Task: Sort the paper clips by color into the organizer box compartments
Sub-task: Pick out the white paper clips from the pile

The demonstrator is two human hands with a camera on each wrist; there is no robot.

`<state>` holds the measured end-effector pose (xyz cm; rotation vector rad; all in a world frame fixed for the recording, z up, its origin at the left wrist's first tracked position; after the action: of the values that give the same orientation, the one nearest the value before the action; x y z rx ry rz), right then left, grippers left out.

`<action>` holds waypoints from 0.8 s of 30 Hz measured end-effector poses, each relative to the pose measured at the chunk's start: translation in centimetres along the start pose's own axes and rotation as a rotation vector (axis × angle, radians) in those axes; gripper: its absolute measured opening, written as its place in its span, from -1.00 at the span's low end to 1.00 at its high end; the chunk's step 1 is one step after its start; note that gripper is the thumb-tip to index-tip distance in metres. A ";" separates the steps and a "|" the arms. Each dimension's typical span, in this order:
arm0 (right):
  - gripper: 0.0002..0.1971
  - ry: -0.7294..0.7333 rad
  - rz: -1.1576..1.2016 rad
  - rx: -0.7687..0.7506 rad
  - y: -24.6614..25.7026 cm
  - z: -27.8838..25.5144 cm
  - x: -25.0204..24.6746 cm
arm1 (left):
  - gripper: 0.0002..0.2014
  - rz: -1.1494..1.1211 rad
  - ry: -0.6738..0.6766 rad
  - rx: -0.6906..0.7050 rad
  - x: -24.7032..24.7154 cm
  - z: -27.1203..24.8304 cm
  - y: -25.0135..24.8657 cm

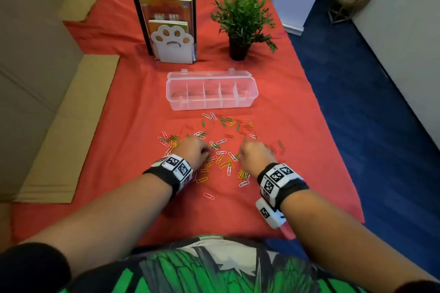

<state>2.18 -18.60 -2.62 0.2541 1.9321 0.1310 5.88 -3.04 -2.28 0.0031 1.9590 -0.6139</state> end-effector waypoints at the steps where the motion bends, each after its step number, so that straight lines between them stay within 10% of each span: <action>1: -0.80 0.003 -0.022 -0.004 0.1 0.3 0.1 | -0.77 0.002 0.008 -0.002 0.2 0.5 -0.2; 24: -0.71 -0.082 -0.178 -0.296 5.5 5.1 0.4 | -0.80 -0.119 -0.210 -0.287 -0.4 -1.6 7.7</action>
<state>7.43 -13.31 -3.68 -0.1079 1.8161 0.2814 6.74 4.42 -4.63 -0.3449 1.8346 -0.3871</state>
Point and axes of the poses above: each hand's wrist, its own z-axis towards the middle knuckle, its own x-axis out of the palm, y = z × x, the point moved 7 cm from there along z, towards the middle knuckle, and after that the axes turned 1 degree about -x, right-handed, at the moved point
